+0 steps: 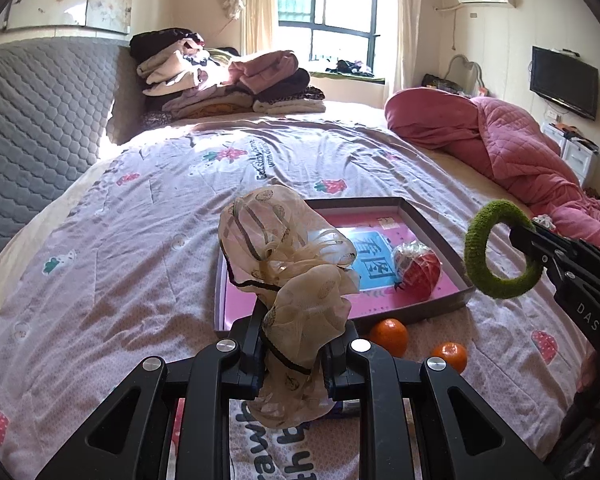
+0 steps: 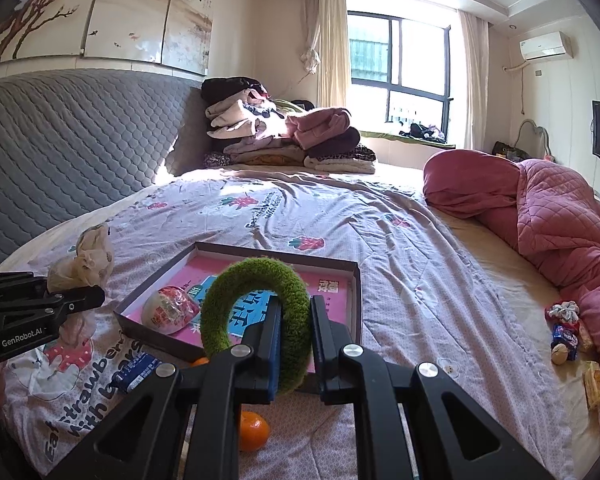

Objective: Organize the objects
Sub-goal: 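Lift and carry mesh bag and green ring toward the pink tray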

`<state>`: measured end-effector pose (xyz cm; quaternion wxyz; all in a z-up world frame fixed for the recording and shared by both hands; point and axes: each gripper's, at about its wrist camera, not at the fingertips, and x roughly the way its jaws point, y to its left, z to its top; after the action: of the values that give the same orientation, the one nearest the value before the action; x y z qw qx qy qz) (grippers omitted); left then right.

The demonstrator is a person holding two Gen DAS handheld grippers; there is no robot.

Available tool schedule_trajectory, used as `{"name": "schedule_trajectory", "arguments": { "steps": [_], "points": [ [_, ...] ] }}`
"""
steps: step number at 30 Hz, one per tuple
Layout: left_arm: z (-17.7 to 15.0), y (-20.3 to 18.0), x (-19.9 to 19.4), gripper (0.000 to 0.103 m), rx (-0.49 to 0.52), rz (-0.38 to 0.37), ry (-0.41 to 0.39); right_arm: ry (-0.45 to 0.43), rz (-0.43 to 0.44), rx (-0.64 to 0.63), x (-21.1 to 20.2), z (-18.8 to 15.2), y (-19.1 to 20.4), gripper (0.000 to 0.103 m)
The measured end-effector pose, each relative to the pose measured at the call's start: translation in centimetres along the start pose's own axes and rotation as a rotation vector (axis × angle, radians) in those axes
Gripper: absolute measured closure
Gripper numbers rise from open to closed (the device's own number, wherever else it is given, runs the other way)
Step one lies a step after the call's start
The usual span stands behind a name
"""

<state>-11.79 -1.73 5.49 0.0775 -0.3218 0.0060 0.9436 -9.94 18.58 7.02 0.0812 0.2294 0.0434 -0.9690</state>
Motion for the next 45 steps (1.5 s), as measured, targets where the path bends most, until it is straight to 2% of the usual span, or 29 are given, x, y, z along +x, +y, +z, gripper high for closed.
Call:
{"name": "schedule_trajectory", "arguments": {
  "steps": [7, 24, 35, 45],
  "points": [
    [2.0, 0.4, 1.1, 0.081, 0.007, 0.012, -0.027, -0.015, -0.001, -0.017, 1.4, 1.3, 0.3, 0.089],
    [4.3, 3.0, 7.5, 0.081, -0.025, 0.018, 0.035, -0.001, 0.023, -0.080, 7.7, 2.3, 2.2, 0.089],
    [3.5, 4.5, 12.0, 0.081, -0.049, 0.039, 0.116, 0.030, 0.016, -0.101, 10.2, 1.6, 2.3, 0.089],
    [2.8, 4.5, 13.9, 0.081, -0.039, 0.041, 0.155, 0.060, 0.012, -0.171, 11.2, 0.6, 4.1, 0.089]
  ]
}}
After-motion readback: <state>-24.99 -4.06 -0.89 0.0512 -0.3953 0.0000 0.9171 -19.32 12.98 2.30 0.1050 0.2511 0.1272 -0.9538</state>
